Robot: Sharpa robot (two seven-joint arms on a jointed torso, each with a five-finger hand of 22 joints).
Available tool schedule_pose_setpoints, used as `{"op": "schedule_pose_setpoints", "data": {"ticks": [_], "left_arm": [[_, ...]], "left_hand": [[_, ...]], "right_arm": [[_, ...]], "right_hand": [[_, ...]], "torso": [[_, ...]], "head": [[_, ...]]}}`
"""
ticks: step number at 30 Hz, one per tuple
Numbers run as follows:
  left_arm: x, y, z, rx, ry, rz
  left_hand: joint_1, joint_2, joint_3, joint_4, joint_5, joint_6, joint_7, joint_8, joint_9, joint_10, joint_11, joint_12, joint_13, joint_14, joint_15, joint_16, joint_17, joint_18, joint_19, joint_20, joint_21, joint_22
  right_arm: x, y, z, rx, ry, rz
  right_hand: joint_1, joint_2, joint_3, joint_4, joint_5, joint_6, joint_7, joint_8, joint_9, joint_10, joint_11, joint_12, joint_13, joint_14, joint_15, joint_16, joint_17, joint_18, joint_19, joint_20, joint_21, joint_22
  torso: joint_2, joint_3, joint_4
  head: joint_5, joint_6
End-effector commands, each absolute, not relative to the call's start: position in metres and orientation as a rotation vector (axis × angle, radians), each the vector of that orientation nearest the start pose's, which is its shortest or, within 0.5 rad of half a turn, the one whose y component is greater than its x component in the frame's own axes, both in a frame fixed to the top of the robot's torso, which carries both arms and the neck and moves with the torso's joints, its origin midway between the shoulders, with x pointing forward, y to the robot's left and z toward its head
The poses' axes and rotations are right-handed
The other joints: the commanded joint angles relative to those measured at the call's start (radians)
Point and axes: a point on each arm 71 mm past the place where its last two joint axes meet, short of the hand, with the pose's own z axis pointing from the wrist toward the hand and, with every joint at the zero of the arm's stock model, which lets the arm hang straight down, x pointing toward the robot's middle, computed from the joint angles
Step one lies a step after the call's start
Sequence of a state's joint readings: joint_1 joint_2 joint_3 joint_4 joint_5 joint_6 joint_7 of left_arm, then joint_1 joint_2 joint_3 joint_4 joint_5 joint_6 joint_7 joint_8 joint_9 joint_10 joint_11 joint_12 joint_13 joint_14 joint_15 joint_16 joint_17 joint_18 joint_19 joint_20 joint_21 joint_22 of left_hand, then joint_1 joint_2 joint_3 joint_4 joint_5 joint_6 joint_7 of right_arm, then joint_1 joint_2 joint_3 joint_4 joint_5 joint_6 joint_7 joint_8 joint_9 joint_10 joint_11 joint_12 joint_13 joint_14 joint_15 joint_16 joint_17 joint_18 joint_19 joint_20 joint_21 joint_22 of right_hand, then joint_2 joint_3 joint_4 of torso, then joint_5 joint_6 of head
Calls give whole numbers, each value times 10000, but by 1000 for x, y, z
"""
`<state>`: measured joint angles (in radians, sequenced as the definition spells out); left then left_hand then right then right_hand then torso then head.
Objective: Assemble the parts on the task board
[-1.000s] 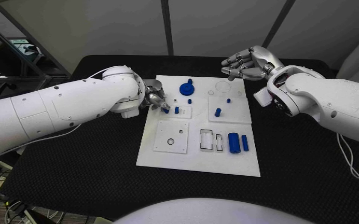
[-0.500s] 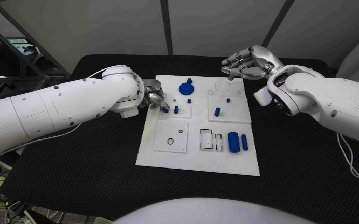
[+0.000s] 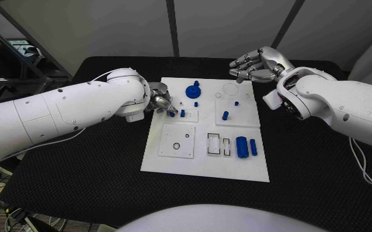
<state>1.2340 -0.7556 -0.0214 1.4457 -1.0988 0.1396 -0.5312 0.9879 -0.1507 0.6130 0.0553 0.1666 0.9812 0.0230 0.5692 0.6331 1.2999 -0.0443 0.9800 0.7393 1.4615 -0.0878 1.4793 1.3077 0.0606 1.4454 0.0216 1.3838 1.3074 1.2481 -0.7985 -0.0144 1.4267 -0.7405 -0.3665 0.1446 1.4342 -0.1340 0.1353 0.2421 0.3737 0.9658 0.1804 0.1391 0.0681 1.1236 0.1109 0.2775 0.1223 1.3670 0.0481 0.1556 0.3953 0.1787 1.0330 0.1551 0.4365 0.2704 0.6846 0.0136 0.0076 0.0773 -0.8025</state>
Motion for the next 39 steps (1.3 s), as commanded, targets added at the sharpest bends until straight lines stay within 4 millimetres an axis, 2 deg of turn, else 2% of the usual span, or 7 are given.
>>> {"op": "schedule_pose_setpoints", "data": {"ticks": [1,10,27,30,36,39], "left_arm": [[498,195,-208,-1609,22846,-3947],[500,196,-209,-1635,22855,-3906],[501,199,-208,-1993,22649,-3999],[501,199,-207,-2059,22602,-4028],[501,200,-206,-2233,22470,-4113],[500,200,-203,-2599,22262,-4442]], "left_hand": [[-119,21,-78,11,-63,45,61,-35,-14,-27,50,39,12,805,-40,56,1615,-73,59,2,43,842],[-212,40,-374,158,-65,99,53,-20,-29,-4,44,89,54,805,-45,55,1615,-86,92,-2,81,894],[-642,19,-2591,1068,-73,118,47,202,-4,-73,49,121,-16,806,-42,53,1620,-89,111,-4,49,944],[-568,77,-3002,1218,-71,88,35,248,1,-84,50,139,-14,807,-58,54,1623,-89,115,-9,42,953],[-355,259,-3286,1309,-48,56,33,293,2,-118,39,123,-59,806,-54,51,1622,-77,93,-18,-7,925],[79,536,-3269,1232,-4,-174,101,258,-21,-494,96,-362,-710,796,-21,26,1595,36,-175,0,-440,556]], "right_arm": [[516,-208,-151,4314,15710,11043],[516,-208,-151,4320,15704,11033],[516,-209,-151,4320,15700,11028],[516,-209,-151,4318,15698,11030],[516,-209,-151,4318,15694,11027],[516,-209,-151,4317,15696,11027]], "right_hand": [[-65,26,-77,6,29,-31,73,-47,3,-33,23,-33,-20,63,-29,-70,-4,36,70,19,-59,-17],[-65,26,-77,6,29,-31,73,-47,3,-33,23,-33,-20,63,-29,-70,-4,36,70,19,-59,-17],[-85,20,-91,13,30,-48,81,-53,1,-57,32,-38,-39,55,-20,-100,-6,33,70,24,-82,-32],[-85,20,-91,13,30,-48,81,-53,1,-57,32,-38,-39,55,-20,-100,-6,33,70,24,-82,-32],[-85,20,-91,13,30,-48,81,-53,1,-57,32,-38,-39,55,-20,-100,-6,33,70,24,-82,-32],[-85,20,-91,13,30,-48,81,-53,1,-57,32,-38,-39,55,-20,-100,-6,33,70,24,-82,-32]], "torso": [[-2,0,1],[-3,-3,9],[-2,-9,8],[-4,-6,10],[-4,-8,7],[-5,-18,11]], "head": [[-2,-9],[-11,-10],[-9,-12],[-11,-14],[-14,-10],[-38,-4]]}}
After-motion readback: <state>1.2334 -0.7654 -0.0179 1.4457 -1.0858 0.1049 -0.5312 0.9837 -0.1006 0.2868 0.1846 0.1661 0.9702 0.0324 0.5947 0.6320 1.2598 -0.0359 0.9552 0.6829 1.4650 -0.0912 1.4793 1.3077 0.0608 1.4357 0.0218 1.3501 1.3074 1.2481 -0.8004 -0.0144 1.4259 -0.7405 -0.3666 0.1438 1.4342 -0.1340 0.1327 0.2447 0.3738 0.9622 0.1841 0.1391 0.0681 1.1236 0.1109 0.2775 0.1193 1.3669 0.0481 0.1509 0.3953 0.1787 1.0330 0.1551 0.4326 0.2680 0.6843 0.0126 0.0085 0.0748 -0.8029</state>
